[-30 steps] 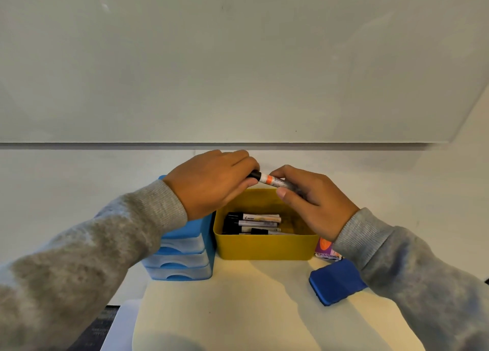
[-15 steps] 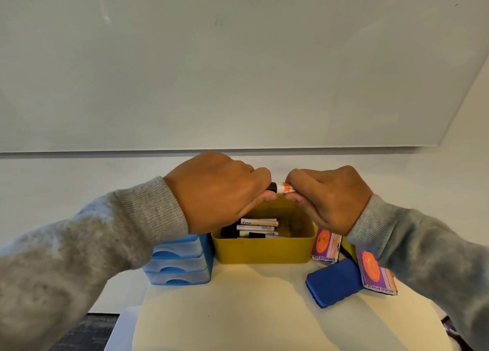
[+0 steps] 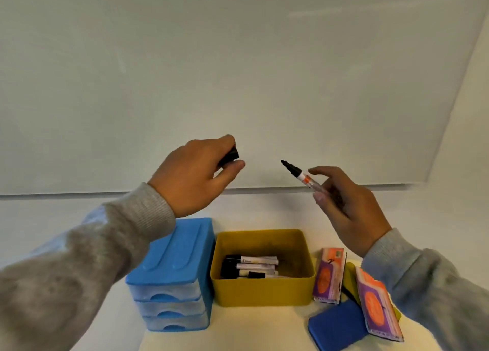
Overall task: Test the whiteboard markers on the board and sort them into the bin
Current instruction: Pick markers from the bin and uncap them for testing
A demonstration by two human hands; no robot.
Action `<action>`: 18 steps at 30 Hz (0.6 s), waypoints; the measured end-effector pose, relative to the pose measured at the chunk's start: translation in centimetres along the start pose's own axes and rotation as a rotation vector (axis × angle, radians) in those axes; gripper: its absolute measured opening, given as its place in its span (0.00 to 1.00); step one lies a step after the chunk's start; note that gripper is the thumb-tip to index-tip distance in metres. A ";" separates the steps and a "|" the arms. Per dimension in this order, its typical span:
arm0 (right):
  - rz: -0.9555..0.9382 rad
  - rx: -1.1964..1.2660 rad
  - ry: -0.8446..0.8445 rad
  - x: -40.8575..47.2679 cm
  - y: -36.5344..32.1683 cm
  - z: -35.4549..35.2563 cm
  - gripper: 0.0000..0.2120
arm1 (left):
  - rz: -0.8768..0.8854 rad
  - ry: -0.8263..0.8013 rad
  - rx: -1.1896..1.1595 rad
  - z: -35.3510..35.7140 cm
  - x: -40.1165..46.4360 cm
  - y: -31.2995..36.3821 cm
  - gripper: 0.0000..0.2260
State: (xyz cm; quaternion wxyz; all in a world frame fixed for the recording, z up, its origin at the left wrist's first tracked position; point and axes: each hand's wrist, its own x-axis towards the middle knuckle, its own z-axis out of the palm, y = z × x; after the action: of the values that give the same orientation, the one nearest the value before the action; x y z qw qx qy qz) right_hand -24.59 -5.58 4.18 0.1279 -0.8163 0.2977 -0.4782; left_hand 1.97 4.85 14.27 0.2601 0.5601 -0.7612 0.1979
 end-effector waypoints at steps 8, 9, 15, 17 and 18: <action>0.009 0.359 0.256 6.6 -5.6 -2.7 0.05 | 0.008 0.369 -0.081 -2.7 6.3 -0.7 0.12; 0.015 0.402 0.301 7.5 -6.2 -3.0 0.05 | 0.009 0.398 -0.078 -3.1 7.1 -0.9 0.13; -0.052 0.538 0.434 12.8 -9.0 -4.4 0.08 | -0.055 0.477 -0.045 -4.5 11.4 -1.8 0.22; -0.071 0.570 0.430 14.2 -9.9 -4.8 0.09 | -0.063 0.435 -0.004 -4.0 12.3 -2.0 0.23; -0.078 0.572 0.425 14.8 -10.3 -5.1 0.09 | -0.059 0.417 0.032 -3.6 12.5 -2.1 0.24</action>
State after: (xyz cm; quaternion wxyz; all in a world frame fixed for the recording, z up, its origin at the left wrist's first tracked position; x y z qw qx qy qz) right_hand -19.75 -6.04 22.32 0.2682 -0.6403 0.1405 -0.7059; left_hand 1.68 -3.04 24.88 0.4087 0.5332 -0.6709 0.3139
